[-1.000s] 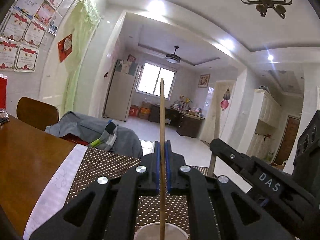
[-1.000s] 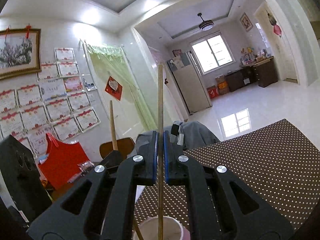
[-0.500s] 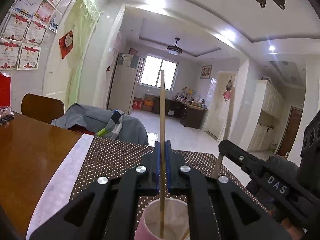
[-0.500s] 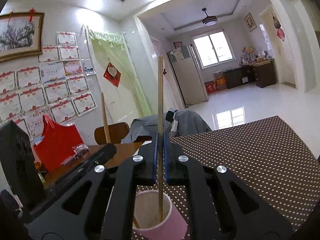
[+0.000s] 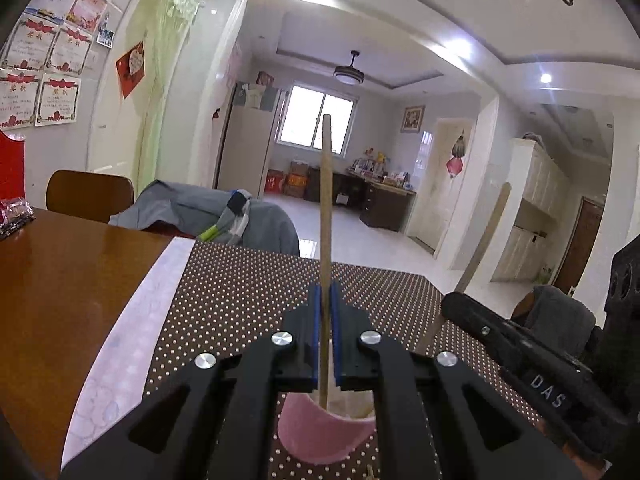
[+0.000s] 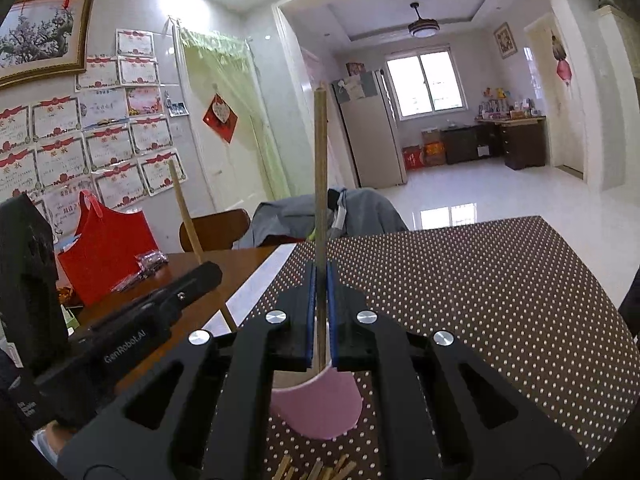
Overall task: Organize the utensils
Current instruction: 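Open the left tool and the right tool to drop chopsticks into the cup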
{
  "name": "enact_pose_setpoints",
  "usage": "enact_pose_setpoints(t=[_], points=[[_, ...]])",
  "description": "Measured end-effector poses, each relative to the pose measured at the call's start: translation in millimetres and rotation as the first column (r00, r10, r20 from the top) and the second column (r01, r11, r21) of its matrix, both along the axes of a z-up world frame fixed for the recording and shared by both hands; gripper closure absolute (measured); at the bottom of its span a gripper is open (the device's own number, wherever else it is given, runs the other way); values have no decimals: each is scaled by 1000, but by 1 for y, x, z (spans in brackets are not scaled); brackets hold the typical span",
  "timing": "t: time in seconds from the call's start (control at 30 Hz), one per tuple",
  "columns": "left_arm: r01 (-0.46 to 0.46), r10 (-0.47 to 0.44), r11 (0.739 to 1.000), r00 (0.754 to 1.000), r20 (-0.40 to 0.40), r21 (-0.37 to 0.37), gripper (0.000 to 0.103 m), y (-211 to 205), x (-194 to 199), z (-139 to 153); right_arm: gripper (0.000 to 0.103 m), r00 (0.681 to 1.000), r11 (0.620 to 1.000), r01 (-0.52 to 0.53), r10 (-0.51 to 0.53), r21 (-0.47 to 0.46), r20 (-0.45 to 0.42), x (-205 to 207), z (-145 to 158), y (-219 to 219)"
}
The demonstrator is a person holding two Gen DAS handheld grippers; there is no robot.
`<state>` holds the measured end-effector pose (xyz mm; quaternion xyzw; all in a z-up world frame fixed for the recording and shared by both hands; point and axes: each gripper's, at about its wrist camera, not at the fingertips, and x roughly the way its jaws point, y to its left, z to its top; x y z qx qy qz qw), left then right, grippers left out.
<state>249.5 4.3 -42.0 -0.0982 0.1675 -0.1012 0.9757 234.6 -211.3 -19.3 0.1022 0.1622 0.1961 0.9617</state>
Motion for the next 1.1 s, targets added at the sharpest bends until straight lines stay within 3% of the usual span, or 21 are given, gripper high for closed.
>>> enact_pose_setpoints(t=[0.1,0.17,0.47,0.63,0.83,0.9,1.03,1.1], points=[[0,0,1000,1000,-10,0,95,1,-3,1,97,1000,1000,0,0,-1,-4,-4,0,2],[-1,1,1000,1000,-19,3,74,1,-7,2,97,1000,1000,0,0,-5,-4,-6,0,4],[-39,40,998,999,-16,53,55,2,-26,8,97,1000,1000,9,-9,-8,-9,-15,-1,1],[-71,73,993,997,-22,93,48,6,-38,10,97,1000,1000,13,-14,-18,-17,-19,-3,4],[-109,115,985,992,-43,133,48,11,-52,9,96,999,1000,17,-18,-25,-38,-23,-5,5],[-107,115,985,992,-51,135,48,13,-56,9,92,999,999,20,-21,-26,-45,-25,-5,5],[-108,117,984,991,-62,139,48,16,-63,11,53,999,999,31,-32,-27,-34,-31,-1,7],[-109,118,984,991,-60,141,48,17,-67,11,53,999,999,34,-35,-33,-19,-36,2,9]])
